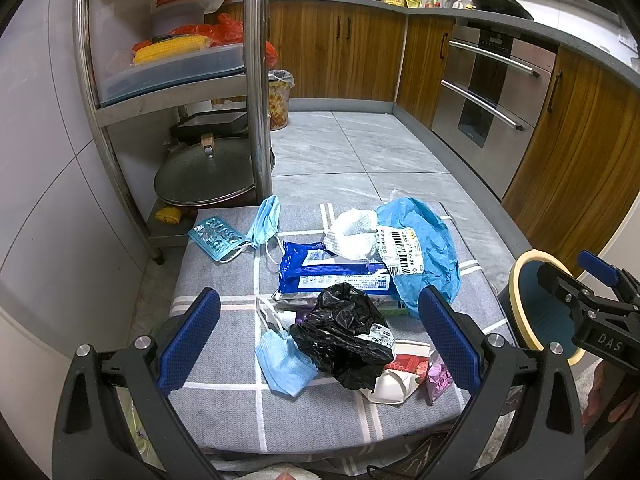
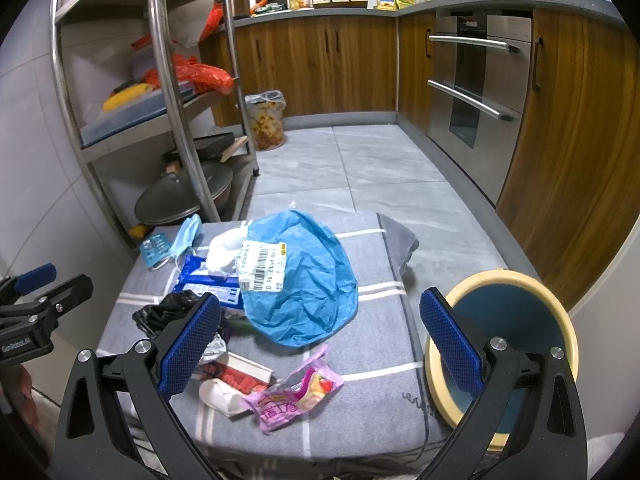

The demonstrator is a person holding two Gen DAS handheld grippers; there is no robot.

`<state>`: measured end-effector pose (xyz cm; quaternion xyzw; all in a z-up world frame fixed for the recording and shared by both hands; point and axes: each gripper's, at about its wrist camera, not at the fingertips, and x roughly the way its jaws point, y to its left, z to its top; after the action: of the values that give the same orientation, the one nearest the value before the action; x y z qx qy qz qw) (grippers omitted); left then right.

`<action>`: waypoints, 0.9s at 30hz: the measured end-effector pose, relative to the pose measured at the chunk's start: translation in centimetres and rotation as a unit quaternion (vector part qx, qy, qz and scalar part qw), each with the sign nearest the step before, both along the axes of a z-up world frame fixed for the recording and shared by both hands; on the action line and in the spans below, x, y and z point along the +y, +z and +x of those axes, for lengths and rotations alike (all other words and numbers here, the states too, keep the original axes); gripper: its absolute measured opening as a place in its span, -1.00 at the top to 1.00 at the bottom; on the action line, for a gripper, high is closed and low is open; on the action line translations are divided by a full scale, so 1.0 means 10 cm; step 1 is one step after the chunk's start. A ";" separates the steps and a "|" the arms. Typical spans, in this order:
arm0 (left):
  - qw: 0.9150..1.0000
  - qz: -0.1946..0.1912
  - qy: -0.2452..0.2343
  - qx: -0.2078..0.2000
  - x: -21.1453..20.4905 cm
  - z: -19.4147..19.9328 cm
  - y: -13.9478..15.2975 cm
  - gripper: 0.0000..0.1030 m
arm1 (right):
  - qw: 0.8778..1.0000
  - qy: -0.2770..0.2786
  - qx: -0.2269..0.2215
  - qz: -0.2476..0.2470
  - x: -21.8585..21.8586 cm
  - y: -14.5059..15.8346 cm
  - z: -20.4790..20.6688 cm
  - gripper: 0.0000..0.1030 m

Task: Collect trash

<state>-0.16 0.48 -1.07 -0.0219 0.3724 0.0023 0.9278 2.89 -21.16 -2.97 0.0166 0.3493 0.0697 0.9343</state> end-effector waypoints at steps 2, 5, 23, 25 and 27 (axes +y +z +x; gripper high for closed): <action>1.000 0.000 0.000 0.000 0.00 0.00 0.00 -0.90 | 1.000 0.000 0.000 0.000 0.00 0.00 0.00 -0.93; 1.000 0.000 0.000 0.000 0.00 0.00 0.00 -0.90 | 1.000 0.000 0.000 0.000 0.00 0.00 0.00 -0.93; 1.000 0.004 -0.004 -0.003 -0.05 -0.03 -0.04 -0.90 | 1.000 -0.008 -0.006 -0.008 -0.01 0.07 0.01 -0.93; 1.000 0.003 -0.004 -0.004 -0.05 -0.02 -0.02 -0.90 | 1.000 -0.008 -0.007 -0.008 -0.01 0.07 0.01 -0.93; 1.000 0.003 -0.005 -0.004 -0.05 -0.02 0.00 -0.90 | 1.000 -0.009 -0.009 -0.008 -0.02 0.08 0.01 -0.93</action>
<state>-0.35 -0.03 -1.06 -0.0172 0.3687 -0.0009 0.9294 2.95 -21.40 -2.20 0.0112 0.3414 0.0585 0.9380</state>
